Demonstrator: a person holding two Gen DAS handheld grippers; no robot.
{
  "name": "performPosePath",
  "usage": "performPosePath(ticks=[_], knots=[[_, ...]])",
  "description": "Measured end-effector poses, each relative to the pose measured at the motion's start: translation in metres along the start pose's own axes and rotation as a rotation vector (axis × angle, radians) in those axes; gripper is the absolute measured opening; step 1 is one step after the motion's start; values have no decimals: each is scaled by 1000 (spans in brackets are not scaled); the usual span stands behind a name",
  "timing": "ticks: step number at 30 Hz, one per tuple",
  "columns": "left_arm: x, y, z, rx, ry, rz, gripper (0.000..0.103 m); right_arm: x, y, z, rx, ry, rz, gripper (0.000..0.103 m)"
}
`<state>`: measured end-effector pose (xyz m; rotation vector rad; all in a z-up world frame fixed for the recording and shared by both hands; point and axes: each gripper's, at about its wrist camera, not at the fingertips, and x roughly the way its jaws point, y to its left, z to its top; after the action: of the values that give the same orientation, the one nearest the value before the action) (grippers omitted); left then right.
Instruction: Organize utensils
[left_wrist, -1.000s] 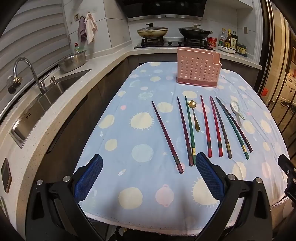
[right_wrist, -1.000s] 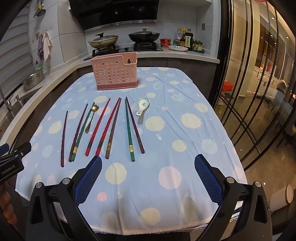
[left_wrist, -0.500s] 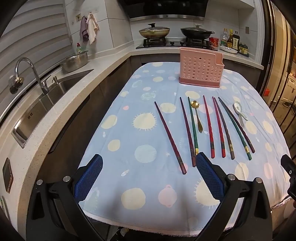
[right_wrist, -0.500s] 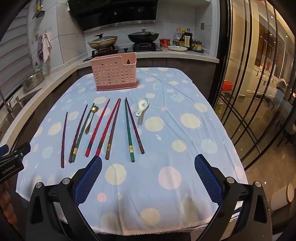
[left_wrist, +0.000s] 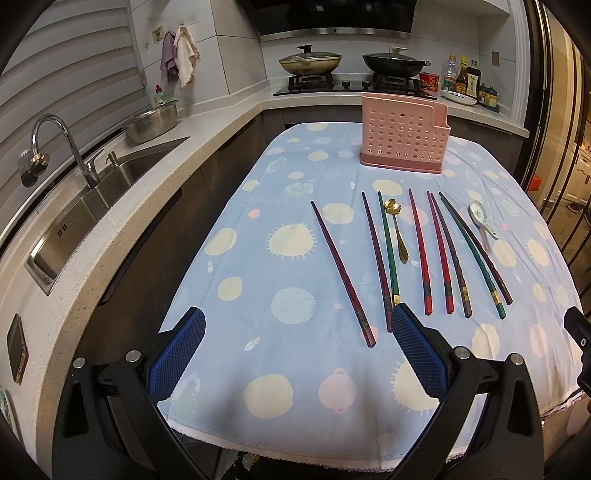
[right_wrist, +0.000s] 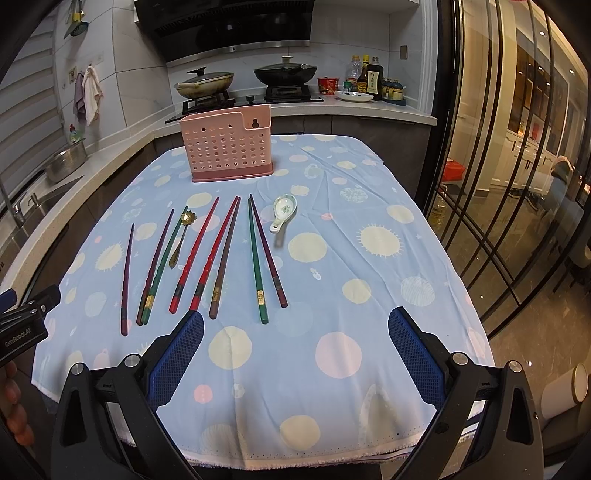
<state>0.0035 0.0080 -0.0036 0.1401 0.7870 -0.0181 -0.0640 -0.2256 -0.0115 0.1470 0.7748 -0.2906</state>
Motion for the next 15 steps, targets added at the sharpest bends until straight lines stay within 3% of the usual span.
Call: performPosePath(ticks=[15], knots=[[1,3,0,3,4,0,96,0,-1,0,2,-4,-1,96]])
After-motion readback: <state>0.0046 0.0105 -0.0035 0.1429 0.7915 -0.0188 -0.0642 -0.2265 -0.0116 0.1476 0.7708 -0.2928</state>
